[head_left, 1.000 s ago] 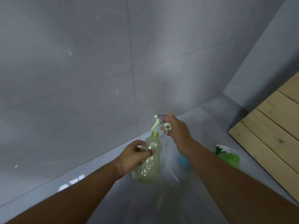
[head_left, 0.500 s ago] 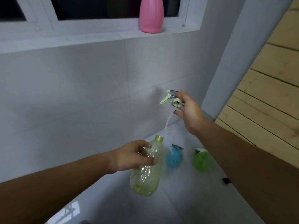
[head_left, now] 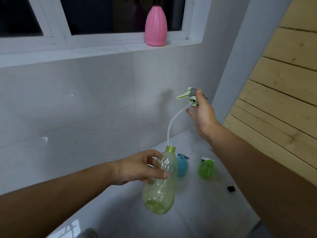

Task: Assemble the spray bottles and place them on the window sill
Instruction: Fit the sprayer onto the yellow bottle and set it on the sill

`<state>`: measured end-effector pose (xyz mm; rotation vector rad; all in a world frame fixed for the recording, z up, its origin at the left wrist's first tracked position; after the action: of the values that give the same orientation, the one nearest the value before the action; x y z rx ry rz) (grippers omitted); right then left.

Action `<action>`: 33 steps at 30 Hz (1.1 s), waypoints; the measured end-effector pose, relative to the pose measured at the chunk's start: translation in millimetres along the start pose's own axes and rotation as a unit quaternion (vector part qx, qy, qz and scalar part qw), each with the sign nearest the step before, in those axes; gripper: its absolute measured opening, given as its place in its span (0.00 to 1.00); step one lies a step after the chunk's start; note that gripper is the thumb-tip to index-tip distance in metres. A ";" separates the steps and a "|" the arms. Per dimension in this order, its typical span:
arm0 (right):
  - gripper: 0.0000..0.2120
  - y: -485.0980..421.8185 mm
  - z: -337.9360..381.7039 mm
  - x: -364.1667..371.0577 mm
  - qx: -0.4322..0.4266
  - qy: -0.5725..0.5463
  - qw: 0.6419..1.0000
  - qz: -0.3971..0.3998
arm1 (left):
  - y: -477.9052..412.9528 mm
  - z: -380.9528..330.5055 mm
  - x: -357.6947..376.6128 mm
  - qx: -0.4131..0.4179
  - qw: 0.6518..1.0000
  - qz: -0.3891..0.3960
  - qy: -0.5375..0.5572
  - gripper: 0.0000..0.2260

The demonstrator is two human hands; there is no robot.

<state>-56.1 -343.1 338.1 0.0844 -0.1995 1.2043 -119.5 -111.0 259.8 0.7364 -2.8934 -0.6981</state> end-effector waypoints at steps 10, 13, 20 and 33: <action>0.22 -9.4 0.3 -11.6 -0.018 0.002 1.000 -0.019 | -9.7 -5.2 -8.4 0.006 1.000 -0.007 0.020 0.24; 0.23 -10.6 -1.7 -13.2 -0.017 0.005 1.000 -0.019 | -10.4 -4.8 -8.5 0.008 1.000 -0.004 0.028 0.24; 0.24 -10.9 -3.4 -13.9 -0.019 0.005 0.999 -0.026 | -8.7 -3.9 -10.5 -0.001 1.000 0.008 0.023 0.24; 0.21 -6.4 2.2 -9.6 -0.037 0.030 0.999 -0.024 | -11.0 -7.5 -11.7 0.006 0.999 0.001 0.047 0.26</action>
<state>-53.7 -354.6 338.7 -0.0112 -0.1882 1.1483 -103.0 -117.1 262.1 0.7457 -2.8155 -0.6283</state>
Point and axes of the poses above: each hand's wrist, its own y-axis away from the middle knuckle, its own x-axis out of the palm, z = x × y, the point moved 6 cm from there along -y, towards the middle knuckle, and after that the axes turned 9 degrees about z, right-handed, at the moved point
